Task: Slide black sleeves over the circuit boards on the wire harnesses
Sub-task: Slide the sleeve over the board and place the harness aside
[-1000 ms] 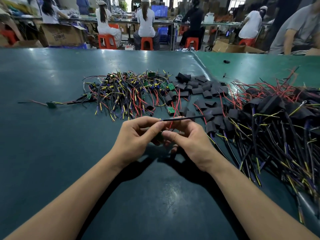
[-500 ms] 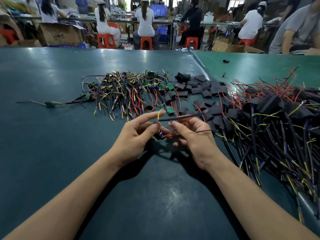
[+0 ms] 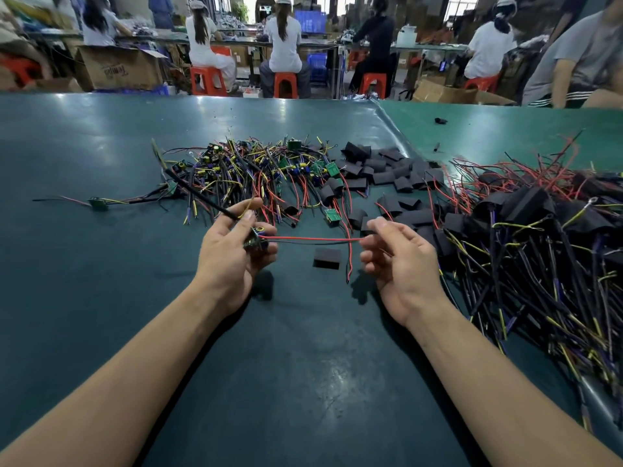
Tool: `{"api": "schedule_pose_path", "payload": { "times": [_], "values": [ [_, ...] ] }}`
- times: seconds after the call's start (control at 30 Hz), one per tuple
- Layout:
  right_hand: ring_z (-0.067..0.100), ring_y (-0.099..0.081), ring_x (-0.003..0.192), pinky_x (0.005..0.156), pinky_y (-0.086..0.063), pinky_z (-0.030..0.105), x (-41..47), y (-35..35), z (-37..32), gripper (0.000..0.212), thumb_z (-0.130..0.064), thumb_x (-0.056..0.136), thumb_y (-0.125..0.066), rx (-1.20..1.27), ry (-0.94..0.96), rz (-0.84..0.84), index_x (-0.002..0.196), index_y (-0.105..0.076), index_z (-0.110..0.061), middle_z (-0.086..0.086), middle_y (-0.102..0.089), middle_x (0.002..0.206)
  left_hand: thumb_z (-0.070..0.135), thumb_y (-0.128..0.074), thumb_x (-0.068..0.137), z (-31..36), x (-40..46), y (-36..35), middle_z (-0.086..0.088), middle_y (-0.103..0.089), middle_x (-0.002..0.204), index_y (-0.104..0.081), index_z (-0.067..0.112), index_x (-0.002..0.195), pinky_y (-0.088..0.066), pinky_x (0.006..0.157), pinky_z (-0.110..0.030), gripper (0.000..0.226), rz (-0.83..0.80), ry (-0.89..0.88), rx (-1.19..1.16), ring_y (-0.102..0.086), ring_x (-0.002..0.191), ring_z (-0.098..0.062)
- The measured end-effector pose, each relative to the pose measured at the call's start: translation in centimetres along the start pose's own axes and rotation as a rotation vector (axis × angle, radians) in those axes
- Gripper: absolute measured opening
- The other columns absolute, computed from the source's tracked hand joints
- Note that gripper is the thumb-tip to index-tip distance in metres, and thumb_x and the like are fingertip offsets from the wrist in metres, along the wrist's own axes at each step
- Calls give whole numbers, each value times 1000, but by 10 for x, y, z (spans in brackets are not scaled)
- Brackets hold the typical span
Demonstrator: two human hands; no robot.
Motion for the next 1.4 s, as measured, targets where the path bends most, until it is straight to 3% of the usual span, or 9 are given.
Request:
{"api": "schedule_pose_path", "payload": {
  "times": [0.2, 0.37, 0.47, 0.53, 0.63, 0.7, 0.8, 1.07, 1.4],
  "values": [
    [8, -58, 49, 42, -43, 19, -10, -12, 14, 12, -26, 95, -63, -482, 132, -334, 95, -69, -17, -1, -67, 69, 22, -47, 98, -6, -12, -10, -2, -52, 58, -67, 9, 94, -37, 36, -15, 23, -338, 247, 33, -43, 38, -7],
    [23, -64, 78, 83, -55, 40, -16, -16, 24, 67, -67, 73, -60, -774, 246, -544, 126, -64, -26, -4, -71, 93, 32, -44, 97, -4, -18, -5, 2, -43, 45, -67, 16, 77, -21, 29, -7, 35, -670, 514, 129, -29, 24, -2],
    [15, -52, 78, 76, -50, 42, -17, -17, 21, 46, -52, 76, -67, -643, 199, -613, 118, -66, -33, -9, -66, 90, 38, -40, 100, -5, -21, -5, 5, -45, 41, -69, 17, 75, -24, 31, -7, 43, -808, 568, 176, -31, 25, 0],
    [7, -59, 85, 81, -50, 28, -18, -19, 19, 25, -32, 82, -71, -589, 211, -635, 107, -68, -35, -9, -70, 91, 41, -56, 95, -7, -24, -4, 3, -46, 41, -62, 8, 91, -28, 34, -8, 34, -868, 619, 135, -32, 26, -1],
    [3, -63, 90, 89, -49, 20, -20, -18, 17, 28, -12, 81, -75, -606, 302, -595, 106, -70, -24, -7, -71, 103, 46, -62, 90, -8, -23, -4, 1, -42, 39, -50, 2, 100, -31, 34, -9, 47, -801, 644, 117, -31, 24, -3],
    [15, -64, 96, 93, -51, 30, -23, -21, 17, 33, -13, 78, -77, -603, 293, -586, 109, -67, -20, 5, -69, 113, 47, -48, 92, -7, -23, -7, 1, -41, 39, -56, 9, 77, -28, 32, -8, 42, -749, 577, 214, -29, 23, -3],
    [10, -64, 85, 83, -53, 25, -24, -25, 17, 17, -5, 82, -73, -473, 260, -549, 93, -67, -16, 1, -70, 91, 58, -35, 88, -7, -26, -13, 4, -42, 38, -63, 18, 52, -21, 31, -8, 61, -690, 456, 411, -26, 25, -1],
    [14, -65, 66, 54, -49, 20, -18, -18, 13, 11, -4, 88, -67, -222, 93, -440, 89, -60, -13, 3, -68, 77, 43, -48, 92, -11, -26, -16, -1, -45, 46, -72, 20, 78, -18, 34, -10, 36, -628, 436, 221, -24, 27, -3],
    [13, -67, 76, 61, -54, 22, -20, -18, 13, 26, -10, 75, -75, -233, 14, -554, 99, -72, -19, 2, -73, 92, 38, -62, 77, -11, -26, -21, -5, -46, 46, -64, 14, 74, -21, 31, -8, 25, -461, 385, 304, -30, 28, -9]
  ]
}}
Point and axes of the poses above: each hand's wrist, its own x-axis towards the middle knuckle, its own y-axis out of the back of the hand, z = x × y, the point moved 2 cm from there along x, towards the middle knuckle
